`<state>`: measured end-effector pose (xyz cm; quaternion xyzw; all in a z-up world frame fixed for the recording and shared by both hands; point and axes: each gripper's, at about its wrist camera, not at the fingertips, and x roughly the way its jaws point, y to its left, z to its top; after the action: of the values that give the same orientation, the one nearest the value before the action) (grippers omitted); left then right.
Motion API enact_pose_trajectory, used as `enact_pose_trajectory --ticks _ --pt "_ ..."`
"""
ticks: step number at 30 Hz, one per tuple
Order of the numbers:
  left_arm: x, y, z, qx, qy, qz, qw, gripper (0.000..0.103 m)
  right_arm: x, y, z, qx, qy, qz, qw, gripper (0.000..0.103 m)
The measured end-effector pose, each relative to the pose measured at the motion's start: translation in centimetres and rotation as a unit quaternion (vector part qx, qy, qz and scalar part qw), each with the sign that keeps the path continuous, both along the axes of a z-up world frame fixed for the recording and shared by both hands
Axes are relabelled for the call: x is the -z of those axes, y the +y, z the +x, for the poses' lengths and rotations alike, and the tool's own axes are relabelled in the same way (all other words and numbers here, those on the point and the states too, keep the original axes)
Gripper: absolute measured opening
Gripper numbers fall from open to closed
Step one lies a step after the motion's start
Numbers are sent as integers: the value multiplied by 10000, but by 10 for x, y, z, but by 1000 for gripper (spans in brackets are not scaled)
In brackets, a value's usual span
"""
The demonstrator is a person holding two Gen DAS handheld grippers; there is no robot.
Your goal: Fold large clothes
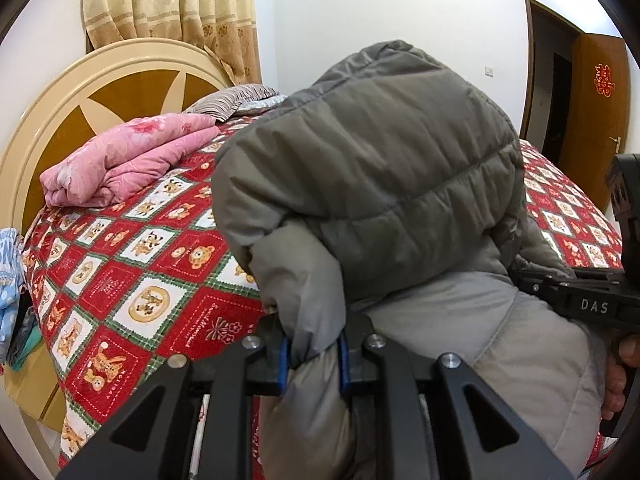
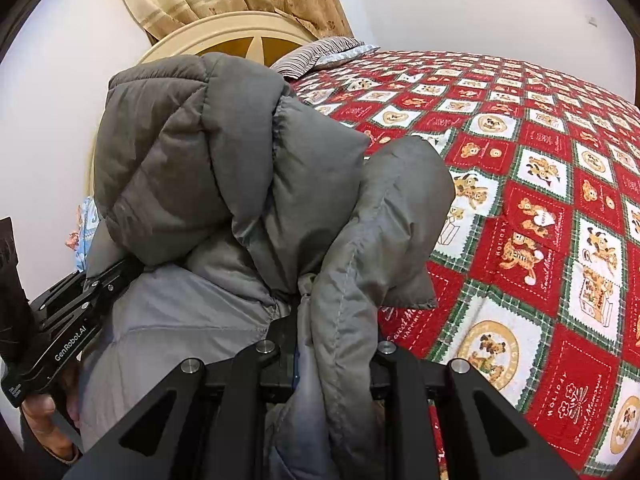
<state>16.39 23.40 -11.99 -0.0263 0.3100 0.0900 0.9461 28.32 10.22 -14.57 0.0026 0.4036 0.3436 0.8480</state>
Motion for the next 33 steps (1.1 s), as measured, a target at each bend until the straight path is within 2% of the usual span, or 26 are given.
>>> enact_pose_trajectory --ticks 4,8,13,15,22,26,33 --pt "6 2 4 -66 53 24 10000 28 5 2 5 36 44 -33 10000 16" --pt "8 5 6 -234 83 30 9997 48 10 2 6 55 89 -64 9999 16" --pt "8 6 8 -273 100 37 9996 55 13 2 7 80 122 -92 9999 16" --pt "7 6 10 -324 84 96 9994 62 14 1 8 97 145 -97 9998 16" --pt "1 6 13 -390 8 206 9990 67 16 -1 9 120 203 -79 9997 17" --pt "1 8 16 -502 9 261 9984 76 16 -1 10 147 238 -69 9996 19" --pt "2 14 26 -667 115 284 9973 90 17 -3 13 231 323 -127 9991 28"
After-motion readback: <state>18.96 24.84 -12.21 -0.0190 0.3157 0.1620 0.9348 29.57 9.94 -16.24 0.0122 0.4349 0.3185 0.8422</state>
